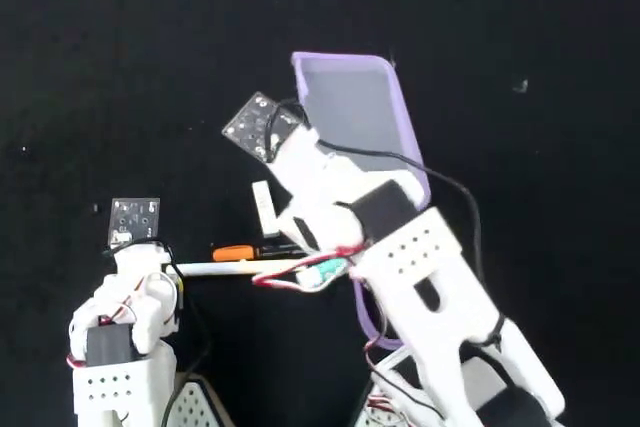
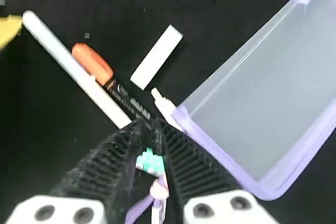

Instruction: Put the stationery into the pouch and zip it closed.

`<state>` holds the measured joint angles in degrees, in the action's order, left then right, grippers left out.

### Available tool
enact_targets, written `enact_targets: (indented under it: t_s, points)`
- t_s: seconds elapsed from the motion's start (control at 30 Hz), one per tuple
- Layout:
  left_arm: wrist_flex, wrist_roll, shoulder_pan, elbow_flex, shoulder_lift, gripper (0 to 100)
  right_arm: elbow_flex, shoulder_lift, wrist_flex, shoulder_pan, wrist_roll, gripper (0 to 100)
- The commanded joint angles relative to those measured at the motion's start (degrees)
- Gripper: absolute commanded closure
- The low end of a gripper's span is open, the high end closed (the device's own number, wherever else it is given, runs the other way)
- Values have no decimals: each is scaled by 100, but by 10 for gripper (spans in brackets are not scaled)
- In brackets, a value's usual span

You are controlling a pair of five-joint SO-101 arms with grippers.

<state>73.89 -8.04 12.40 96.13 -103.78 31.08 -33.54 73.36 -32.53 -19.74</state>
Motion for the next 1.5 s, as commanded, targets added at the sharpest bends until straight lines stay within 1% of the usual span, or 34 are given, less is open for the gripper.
enact_targets:
  t_s: [0.0, 0.17, 0.23, 0.33, 0.4, 0.47, 0.6, 0.7, 0.97, 1.13, 1.33, 1.47]
  points:
    - [-97, 26, -13, 127, -35, 902, 277, -497, -396, 79, 88, 984]
    - [-97, 26, -13, 127, -35, 902, 646, -593, -378, 923, 88, 976]
    - [-97, 26, -13, 127, -35, 902, 787, -593, -220, 1222, 88, 925]
    - [-97, 26, -13, 127, -35, 902, 945, -620, 97, 1424, 88, 812]
    - [-97, 26, -4, 127, -35, 902, 1103, -629, 185, 1424, 88, 769]
    - [-97, 26, -4, 127, -35, 902, 1270, -602, 123, 1415, 105, 766]
    - [-97, 26, -4, 127, -35, 902, 1868, -593, -712, 1415, 141, 766]
    - [-97, 26, -4, 127, -35, 902, 2281, -593, -1248, 1415, 448, 766]
    - [-97, 26, -4, 127, -35, 902, 2492, -470, -1292, 1099, 457, 766]
    - [-97, 26, -4, 127, -35, 902, 2255, 497, -1363, 1090, 448, 766]
    - [-97, 26, -13, 127, -35, 902, 1701, 1710, -1371, 879, 484, 766]
    - [-97, 26, -13, 127, -35, 902, 1429, 2079, -1433, 897, 492, 768]
